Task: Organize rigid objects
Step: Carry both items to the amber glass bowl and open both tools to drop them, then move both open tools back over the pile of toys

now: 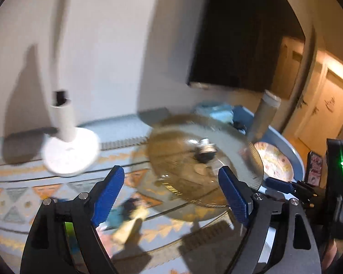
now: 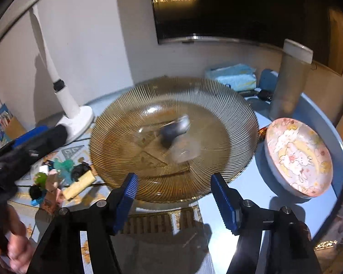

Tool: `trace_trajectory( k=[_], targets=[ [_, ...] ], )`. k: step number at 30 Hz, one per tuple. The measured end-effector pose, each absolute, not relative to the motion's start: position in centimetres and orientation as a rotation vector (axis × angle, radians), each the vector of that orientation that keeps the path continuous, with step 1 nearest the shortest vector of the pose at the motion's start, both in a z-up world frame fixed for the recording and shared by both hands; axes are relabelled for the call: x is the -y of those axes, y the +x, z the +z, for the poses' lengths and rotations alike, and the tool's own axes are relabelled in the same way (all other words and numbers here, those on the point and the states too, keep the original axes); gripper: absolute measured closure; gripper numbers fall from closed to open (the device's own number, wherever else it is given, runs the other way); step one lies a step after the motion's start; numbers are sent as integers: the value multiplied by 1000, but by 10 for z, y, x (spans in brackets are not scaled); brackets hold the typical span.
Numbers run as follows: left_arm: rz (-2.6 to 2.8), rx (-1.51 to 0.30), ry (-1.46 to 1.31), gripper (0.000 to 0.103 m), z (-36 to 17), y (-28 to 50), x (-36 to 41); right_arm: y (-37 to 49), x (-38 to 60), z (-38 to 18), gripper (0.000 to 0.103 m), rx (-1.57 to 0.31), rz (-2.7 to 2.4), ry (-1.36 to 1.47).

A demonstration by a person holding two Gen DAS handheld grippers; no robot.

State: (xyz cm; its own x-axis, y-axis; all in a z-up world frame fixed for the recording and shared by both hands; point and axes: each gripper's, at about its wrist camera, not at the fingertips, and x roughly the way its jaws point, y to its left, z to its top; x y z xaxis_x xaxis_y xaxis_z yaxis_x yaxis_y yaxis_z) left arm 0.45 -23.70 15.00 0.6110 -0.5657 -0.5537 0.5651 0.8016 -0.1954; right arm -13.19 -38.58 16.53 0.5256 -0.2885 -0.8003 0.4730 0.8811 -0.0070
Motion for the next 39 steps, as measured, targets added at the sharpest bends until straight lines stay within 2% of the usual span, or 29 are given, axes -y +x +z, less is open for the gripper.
trace_trajectory(
  k=[4,6,8,9,11,15,18,22,39],
  targets=[
    [-551,-575,-18,18,169,-17,178,-144,372,184,38,-869,-390,269],
    [-493,-551,-35,12,171,-31,144,-146,358,191,38,-848,-336,279],
    [-428,-546,-58,1,164,-40,116,-147,337,194,34,-828,-272,273],
    [-388,-548,-73,1,157,-43,100,-147,326,194,32,-821,-243,269],
    [-319,-580,-96,2,141,-46,75,-142,306,188,21,-818,-208,253],
    [-161,-644,-75,2,101,-42,44,-128,275,144,21,-872,-129,239],
    [-78,-656,-38,2,77,-39,36,-119,257,106,21,-914,-139,146],
    [-23,-672,-4,2,56,-34,34,-112,247,82,21,-942,-165,54],
    [-82,-717,33,2,45,-35,44,-113,257,71,20,-978,-175,124]
  ],
)
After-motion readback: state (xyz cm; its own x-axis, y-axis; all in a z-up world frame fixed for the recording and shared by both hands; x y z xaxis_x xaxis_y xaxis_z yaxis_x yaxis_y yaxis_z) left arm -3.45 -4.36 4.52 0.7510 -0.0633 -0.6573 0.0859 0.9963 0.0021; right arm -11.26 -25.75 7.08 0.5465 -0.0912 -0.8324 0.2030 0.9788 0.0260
